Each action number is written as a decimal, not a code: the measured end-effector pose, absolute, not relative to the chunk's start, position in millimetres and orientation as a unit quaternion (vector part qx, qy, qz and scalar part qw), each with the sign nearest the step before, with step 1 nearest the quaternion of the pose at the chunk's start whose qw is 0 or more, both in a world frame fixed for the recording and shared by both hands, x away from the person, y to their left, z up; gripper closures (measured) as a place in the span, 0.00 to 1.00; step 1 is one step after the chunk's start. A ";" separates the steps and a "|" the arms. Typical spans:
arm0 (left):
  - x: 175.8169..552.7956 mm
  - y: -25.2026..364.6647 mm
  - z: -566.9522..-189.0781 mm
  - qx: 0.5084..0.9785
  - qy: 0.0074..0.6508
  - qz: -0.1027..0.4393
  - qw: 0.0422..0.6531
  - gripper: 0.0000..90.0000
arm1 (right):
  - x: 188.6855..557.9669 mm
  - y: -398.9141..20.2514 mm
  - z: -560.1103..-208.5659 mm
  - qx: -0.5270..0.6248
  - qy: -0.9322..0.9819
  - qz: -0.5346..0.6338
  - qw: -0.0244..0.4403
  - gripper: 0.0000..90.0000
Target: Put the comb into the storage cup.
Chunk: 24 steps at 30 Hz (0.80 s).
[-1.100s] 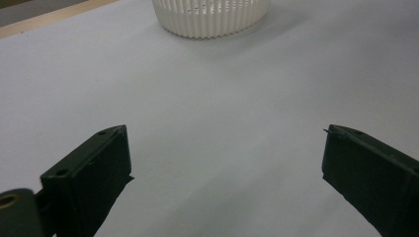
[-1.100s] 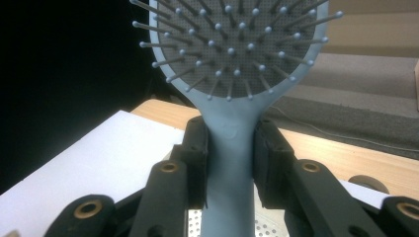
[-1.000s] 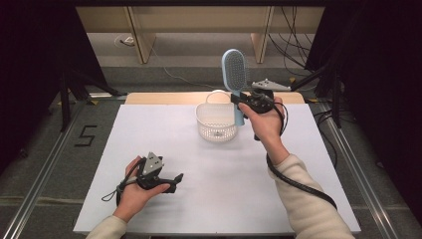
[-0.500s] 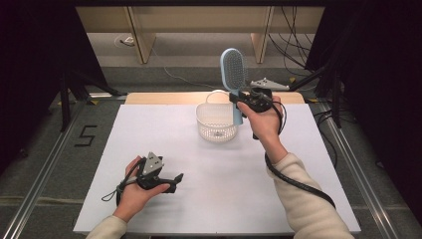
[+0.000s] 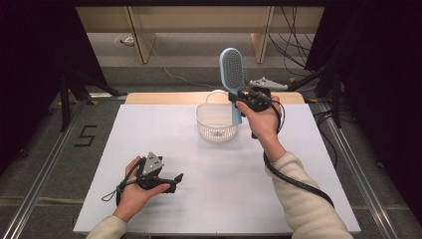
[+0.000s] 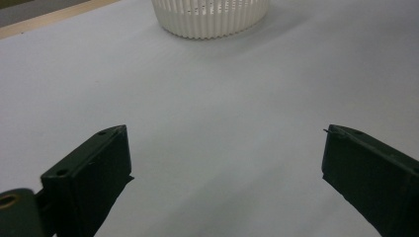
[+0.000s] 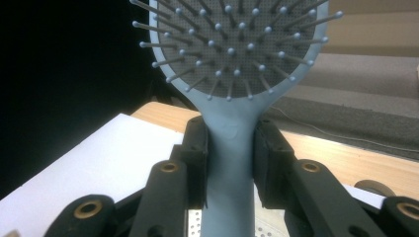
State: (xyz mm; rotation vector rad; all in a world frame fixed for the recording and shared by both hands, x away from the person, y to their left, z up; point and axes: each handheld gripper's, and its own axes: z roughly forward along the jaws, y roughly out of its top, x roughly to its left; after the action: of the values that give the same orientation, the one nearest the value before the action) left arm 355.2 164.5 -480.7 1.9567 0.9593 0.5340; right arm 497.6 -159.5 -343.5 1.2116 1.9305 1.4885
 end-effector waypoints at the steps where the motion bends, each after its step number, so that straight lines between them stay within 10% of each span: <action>1: 355.2 164.4 -480.7 0.786 0.384 0.215 0.434 0.05 | 497.8 -159.5 -343.5 0.435 0.694 0.535 0.208 0.79; 24: 355.3 164.0 -480.6 0.785 0.385 0.214 0.435 0.05 | 504.0 -153.3 -343.6 0.438 0.695 0.532 0.206 0.79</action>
State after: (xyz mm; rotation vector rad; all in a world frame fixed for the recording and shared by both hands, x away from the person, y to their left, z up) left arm 355.3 164.0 -480.6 1.9545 0.9586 0.5338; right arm 504.0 -153.3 -343.6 1.2199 1.9360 1.4837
